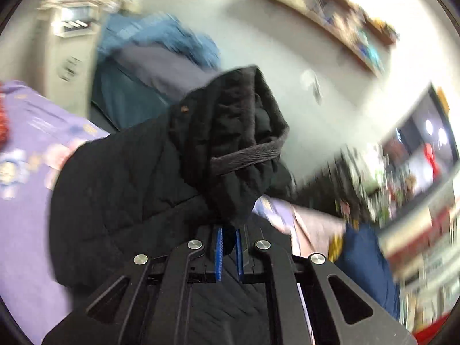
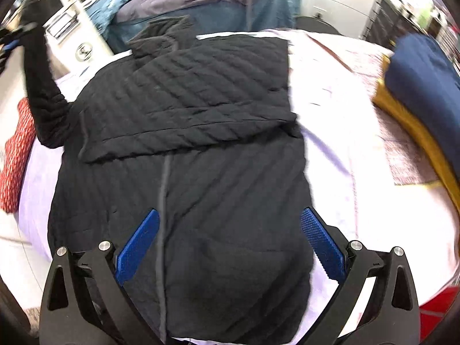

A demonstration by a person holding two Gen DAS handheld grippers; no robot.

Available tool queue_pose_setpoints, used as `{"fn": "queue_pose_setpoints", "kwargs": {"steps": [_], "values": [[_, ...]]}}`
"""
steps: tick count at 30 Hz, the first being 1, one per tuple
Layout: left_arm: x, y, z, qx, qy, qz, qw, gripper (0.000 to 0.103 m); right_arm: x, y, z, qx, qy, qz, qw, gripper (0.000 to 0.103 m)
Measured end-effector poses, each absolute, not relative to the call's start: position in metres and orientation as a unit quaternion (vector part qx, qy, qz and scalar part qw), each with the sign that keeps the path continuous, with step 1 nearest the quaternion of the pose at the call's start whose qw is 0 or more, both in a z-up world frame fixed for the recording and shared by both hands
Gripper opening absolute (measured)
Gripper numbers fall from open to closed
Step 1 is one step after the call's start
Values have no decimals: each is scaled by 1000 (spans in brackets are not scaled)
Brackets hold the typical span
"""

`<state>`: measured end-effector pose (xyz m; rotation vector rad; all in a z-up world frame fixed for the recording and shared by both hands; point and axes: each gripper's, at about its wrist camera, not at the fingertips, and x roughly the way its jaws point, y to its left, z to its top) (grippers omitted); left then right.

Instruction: Fold large clothes

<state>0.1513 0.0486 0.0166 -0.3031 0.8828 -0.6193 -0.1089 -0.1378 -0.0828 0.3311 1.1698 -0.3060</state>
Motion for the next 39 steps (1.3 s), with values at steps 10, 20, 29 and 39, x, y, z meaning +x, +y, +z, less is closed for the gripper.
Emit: {"fn": "queue_pose_setpoints", "kwargs": {"steps": [10, 20, 29, 39], "values": [[135, -87, -109, -26, 560, -287, 777, 7, -155, -200, -90, 203, 553, -209, 780, 98], [129, -102, -138, 11, 596, -287, 750, 40, -162, -216, -100, 216, 565, -212, 767, 98], [99, -111, -139, 11, 606, -350, 714, 81, -147, -213, -106, 208, 578, -190, 766, 98], [85, -38, -155, 35, 619, -300, 725, 81, -132, -197, -124, 202, 606, -151, 754, 98]]}}
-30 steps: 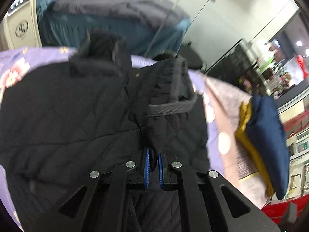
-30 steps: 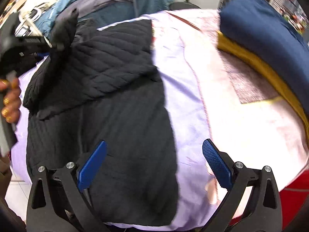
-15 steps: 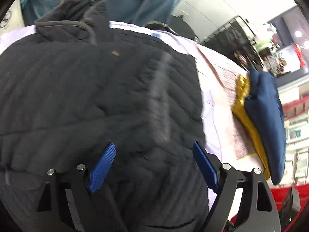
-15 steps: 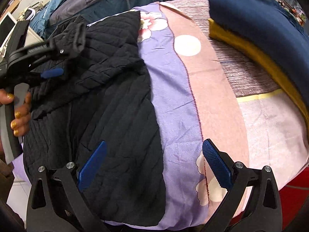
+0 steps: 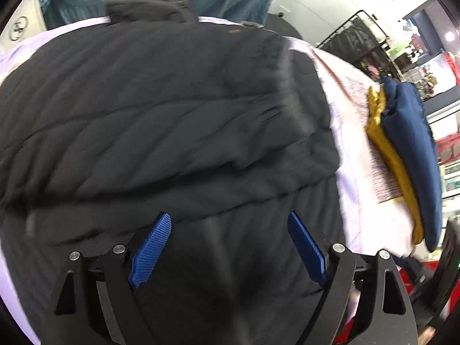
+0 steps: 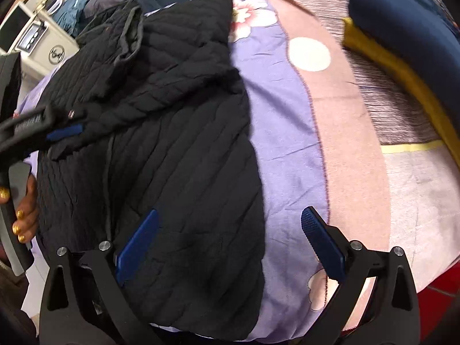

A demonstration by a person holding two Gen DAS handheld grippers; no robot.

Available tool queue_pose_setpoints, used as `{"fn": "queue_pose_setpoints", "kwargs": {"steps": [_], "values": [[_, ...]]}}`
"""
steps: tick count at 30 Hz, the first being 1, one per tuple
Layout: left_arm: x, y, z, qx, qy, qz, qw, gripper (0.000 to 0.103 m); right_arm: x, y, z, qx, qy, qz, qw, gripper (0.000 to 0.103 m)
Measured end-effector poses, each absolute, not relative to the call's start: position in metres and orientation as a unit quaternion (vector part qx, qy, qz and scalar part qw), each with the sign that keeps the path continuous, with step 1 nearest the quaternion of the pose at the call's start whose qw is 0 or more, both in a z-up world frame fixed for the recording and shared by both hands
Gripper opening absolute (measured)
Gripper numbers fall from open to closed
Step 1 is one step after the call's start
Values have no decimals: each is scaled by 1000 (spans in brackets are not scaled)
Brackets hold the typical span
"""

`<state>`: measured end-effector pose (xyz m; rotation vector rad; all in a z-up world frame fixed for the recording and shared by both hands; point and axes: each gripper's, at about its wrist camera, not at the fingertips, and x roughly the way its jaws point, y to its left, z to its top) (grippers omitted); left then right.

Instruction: Fold large clothes

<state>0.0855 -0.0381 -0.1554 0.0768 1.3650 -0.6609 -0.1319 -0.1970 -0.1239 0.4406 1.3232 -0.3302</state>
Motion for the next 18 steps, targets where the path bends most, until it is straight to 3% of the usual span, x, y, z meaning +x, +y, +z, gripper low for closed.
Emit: {"fn": "queue_pose_setpoints", "kwargs": {"steps": [8, 18], "values": [[70, 57, -152, 71, 605, -223, 761, 82, -110, -173, -132, 179, 623, -112, 753, 98], [65, 182, -151, -3, 616, -115, 779, 82, -91, -126, -139, 139, 643, -51, 751, 98]]}}
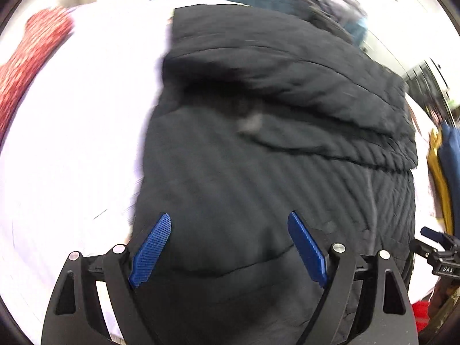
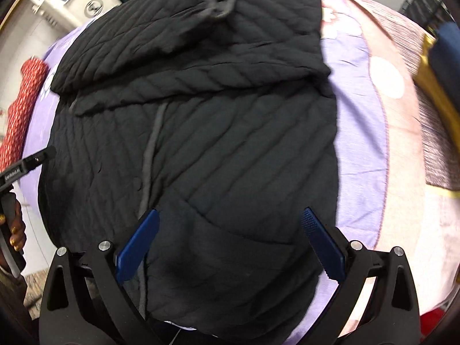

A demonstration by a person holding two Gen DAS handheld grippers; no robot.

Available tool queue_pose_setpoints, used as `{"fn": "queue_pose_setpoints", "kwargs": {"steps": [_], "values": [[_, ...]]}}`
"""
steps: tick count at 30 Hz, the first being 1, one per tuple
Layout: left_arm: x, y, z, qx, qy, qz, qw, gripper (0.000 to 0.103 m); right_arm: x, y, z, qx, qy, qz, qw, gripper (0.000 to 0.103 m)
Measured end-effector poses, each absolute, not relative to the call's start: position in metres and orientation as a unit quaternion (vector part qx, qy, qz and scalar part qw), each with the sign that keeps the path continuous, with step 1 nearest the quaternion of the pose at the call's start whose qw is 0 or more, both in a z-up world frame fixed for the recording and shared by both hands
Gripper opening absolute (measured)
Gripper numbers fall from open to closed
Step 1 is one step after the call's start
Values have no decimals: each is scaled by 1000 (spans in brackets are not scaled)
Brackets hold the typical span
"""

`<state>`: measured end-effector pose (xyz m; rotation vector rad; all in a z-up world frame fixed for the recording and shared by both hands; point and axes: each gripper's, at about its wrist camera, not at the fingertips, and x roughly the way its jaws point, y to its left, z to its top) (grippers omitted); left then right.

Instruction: Fold large clothes

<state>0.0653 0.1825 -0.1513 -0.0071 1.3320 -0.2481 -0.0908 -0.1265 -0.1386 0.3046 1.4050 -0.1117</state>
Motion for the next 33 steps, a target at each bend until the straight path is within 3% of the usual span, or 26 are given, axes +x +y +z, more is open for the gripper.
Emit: {"fn": "queue_pose_setpoints", "kwargs": {"steps": [10, 18, 23, 27, 33], "values": [[37, 262, -157, -26, 626, -102, 773, 81, -90, -112, -148, 150, 638, -26, 755, 98], [10, 270, -178, -41, 653, -124, 746, 79, -125, -156, -164, 190, 637, -60, 744, 98], [-3, 278, -192, -69, 672, -138, 725, 72, -161, -182, -176, 238, 640, -83, 726, 90], [-9, 283, -197, -92, 675, -156, 715, 68, -192, -196, -193, 290, 649, -80, 699, 71], [-13, 288, -198, -99, 678, -182, 706, 64, -216, -194, -206, 330, 645, -48, 688, 71]]}}
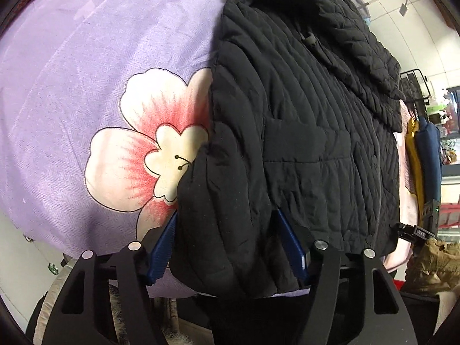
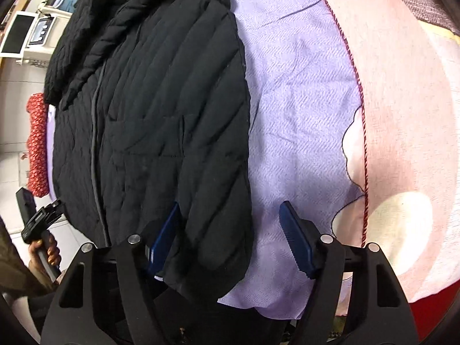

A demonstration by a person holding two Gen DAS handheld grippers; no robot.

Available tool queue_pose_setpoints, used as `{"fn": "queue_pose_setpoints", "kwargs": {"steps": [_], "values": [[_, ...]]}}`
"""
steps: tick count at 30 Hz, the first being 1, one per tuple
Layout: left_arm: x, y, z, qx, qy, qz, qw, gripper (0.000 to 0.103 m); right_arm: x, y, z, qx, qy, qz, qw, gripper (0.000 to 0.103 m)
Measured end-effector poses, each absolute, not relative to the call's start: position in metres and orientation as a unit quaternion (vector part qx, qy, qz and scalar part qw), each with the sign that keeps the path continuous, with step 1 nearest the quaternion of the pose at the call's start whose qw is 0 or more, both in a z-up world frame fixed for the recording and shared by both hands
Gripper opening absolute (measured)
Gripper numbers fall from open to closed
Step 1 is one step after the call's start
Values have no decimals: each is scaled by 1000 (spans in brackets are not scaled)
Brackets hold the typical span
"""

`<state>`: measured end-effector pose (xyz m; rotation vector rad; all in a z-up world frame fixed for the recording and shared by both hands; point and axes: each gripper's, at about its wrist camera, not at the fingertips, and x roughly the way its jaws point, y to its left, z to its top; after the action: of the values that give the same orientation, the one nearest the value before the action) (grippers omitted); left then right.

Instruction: Fold large clothes

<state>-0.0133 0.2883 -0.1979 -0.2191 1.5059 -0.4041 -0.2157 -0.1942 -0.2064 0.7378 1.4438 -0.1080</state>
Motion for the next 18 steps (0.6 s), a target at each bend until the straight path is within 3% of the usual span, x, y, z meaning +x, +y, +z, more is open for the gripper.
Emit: {"fn": "queue_pose_setpoints", "kwargs": {"steps": [9, 14, 18], "values": [[-17, 273, -182, -80, 679, -245, 688, 51, -204, -186, -203, 366, 638, 23, 677, 63], [-14, 274, -199, -90, 691, -230, 679, 51, -206, -170, -220, 350, 669, 37, 654, 47], [-6, 269, -207, -96, 692, -215, 682, 51, -204, -168, -220, 354, 667, 33, 655, 28]]}}
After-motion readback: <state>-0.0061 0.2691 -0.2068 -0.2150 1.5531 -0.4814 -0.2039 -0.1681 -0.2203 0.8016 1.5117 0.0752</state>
